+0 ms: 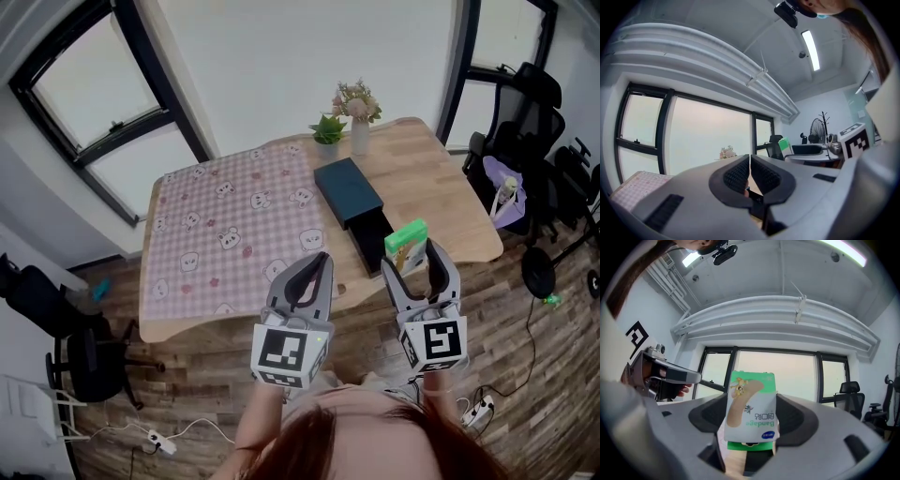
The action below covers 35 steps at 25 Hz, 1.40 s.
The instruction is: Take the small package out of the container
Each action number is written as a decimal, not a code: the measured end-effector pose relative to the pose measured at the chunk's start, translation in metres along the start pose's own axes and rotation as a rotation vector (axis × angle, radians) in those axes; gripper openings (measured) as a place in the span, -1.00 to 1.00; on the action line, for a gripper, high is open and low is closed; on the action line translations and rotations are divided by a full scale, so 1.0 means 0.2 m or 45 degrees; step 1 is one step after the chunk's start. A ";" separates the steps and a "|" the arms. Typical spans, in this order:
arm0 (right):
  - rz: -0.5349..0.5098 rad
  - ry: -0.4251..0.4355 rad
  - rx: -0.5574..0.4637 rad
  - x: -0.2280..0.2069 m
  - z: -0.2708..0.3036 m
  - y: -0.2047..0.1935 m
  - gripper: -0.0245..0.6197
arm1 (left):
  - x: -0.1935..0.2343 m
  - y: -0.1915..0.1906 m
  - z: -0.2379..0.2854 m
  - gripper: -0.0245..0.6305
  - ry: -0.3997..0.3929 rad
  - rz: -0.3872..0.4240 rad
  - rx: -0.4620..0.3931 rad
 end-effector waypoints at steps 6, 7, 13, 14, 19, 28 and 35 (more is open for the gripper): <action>-0.006 0.018 -0.028 -0.13 -0.10 -0.01 0.08 | -0.16 -0.01 0.03 -0.88 0.029 0.001 -0.003; -0.008 0.022 -0.031 -0.14 -0.12 -0.02 0.08 | -0.18 -0.01 0.03 -0.88 0.034 0.002 -0.003; -0.013 0.050 -0.055 -0.20 -0.20 -0.03 0.08 | -0.30 -0.02 0.02 -0.88 0.065 -0.002 -0.005; -0.013 0.052 -0.061 -0.21 -0.22 -0.03 0.08 | -0.32 -0.03 0.02 -0.88 0.070 -0.003 -0.005; -0.002 0.049 -0.072 -0.27 -0.30 -0.01 0.08 | -0.39 -0.02 0.01 -0.88 0.086 -0.003 -0.011; -0.011 0.090 -0.103 -0.32 -0.39 -0.02 0.08 | -0.50 -0.04 0.02 -0.88 0.116 -0.008 -0.025; -0.014 0.112 -0.114 -0.38 -0.44 -0.04 0.07 | -0.59 -0.06 0.03 -0.88 0.130 0.004 -0.019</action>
Point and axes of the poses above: the fingertips, and each gripper's own axes: z forward along the fingers, x to its left, y out of its top, the point moved 8 cm from there along -z, backward along the fingers, and after that the axes turned 8 degrees about -z, right-handed, at the moved point
